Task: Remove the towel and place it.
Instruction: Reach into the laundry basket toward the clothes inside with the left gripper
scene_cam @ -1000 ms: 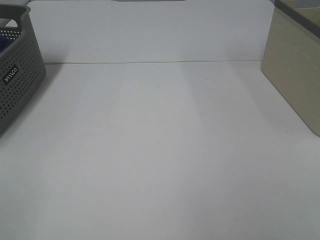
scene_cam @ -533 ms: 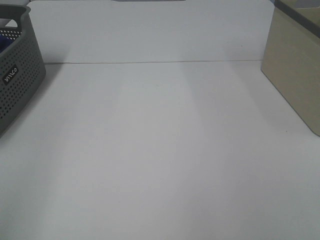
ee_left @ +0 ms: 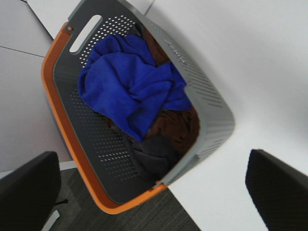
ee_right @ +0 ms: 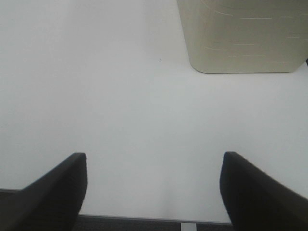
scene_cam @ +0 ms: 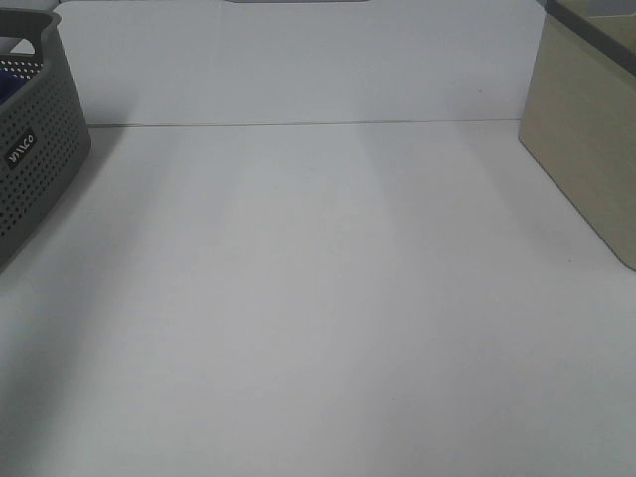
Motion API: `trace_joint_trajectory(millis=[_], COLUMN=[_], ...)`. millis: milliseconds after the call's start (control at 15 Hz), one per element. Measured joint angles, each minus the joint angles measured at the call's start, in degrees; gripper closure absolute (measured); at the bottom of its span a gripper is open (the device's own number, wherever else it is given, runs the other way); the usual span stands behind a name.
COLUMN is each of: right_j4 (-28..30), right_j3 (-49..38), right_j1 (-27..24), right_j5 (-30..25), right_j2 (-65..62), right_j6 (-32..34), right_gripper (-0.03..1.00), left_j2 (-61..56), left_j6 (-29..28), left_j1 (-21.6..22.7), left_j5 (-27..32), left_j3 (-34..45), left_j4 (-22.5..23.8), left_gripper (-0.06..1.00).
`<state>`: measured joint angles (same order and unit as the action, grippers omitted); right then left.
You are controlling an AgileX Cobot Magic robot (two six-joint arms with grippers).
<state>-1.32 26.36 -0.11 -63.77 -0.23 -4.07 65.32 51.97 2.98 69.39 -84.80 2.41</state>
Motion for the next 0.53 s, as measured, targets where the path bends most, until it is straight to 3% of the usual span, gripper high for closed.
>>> trace_joint_trajectory(millis=[267,533], right_j4=[0.0,0.0], right_j3=[0.0,0.0], right_j1=[0.0,0.0], right_j5=[0.0,0.0], right_j2=[0.0,0.0], right_j6=[0.0,0.0], right_gripper=[0.22,0.22], left_j2=[16.5,28.1], left_j6=[5.2,8.5], left_j1=[0.0,0.5], left_j5=[0.0,-0.9], left_j3=[-11.6,-13.0], left_j4=[8.1,20.7], left_gripper=[-0.04,-0.04])
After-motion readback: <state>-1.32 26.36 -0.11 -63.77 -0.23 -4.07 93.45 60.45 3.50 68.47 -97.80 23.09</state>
